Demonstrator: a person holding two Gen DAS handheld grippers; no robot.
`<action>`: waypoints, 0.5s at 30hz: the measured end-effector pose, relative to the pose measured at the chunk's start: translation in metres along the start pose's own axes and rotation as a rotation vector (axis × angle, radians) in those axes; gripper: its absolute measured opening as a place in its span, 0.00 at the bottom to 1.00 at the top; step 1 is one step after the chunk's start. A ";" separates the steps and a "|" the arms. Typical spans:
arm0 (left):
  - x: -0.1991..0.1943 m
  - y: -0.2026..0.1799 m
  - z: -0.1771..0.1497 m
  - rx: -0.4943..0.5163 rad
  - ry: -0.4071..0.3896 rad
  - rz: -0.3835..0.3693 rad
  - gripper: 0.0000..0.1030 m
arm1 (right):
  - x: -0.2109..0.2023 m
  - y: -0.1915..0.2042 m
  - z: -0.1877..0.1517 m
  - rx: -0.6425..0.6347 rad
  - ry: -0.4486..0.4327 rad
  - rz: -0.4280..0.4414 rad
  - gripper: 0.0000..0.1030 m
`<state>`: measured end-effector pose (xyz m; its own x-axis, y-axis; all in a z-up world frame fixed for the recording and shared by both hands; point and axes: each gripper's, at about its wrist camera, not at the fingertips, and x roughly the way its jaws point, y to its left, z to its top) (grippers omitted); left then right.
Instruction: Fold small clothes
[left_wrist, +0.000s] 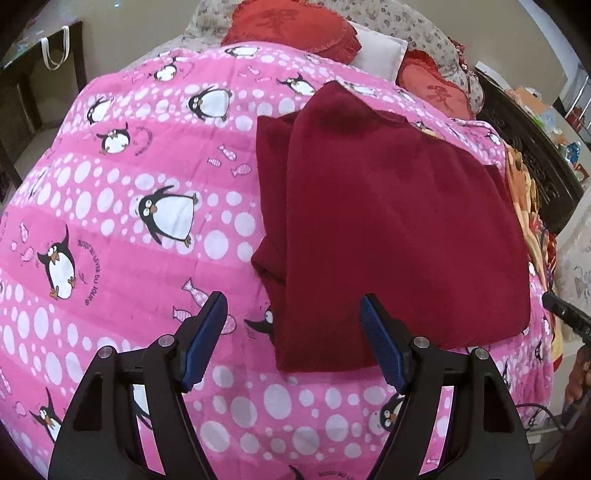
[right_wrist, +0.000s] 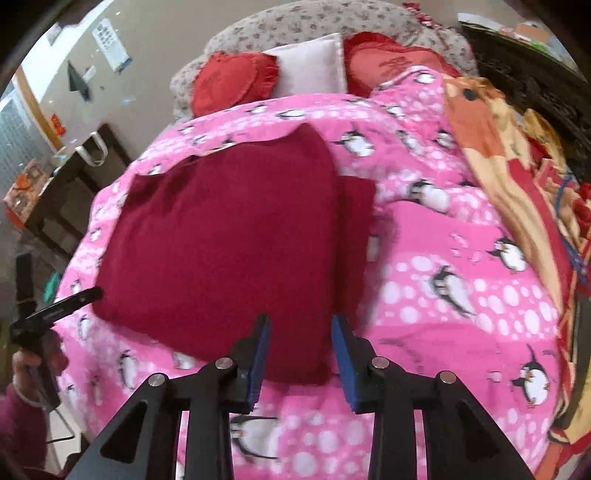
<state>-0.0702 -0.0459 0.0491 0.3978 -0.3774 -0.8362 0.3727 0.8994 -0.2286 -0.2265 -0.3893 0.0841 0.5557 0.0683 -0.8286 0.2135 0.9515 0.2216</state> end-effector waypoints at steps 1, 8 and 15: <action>-0.001 -0.003 0.001 0.005 -0.006 0.002 0.72 | 0.004 0.007 0.000 -0.016 0.004 0.005 0.31; 0.000 -0.015 0.003 0.046 -0.021 0.026 0.72 | 0.034 0.063 0.012 -0.137 0.031 0.072 0.31; 0.024 -0.012 -0.001 0.044 0.027 0.046 0.72 | 0.085 0.080 0.016 -0.158 0.136 0.091 0.32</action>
<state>-0.0663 -0.0658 0.0313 0.3923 -0.3296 -0.8587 0.3912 0.9047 -0.1686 -0.1493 -0.3124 0.0394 0.4514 0.1855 -0.8729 0.0334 0.9740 0.2242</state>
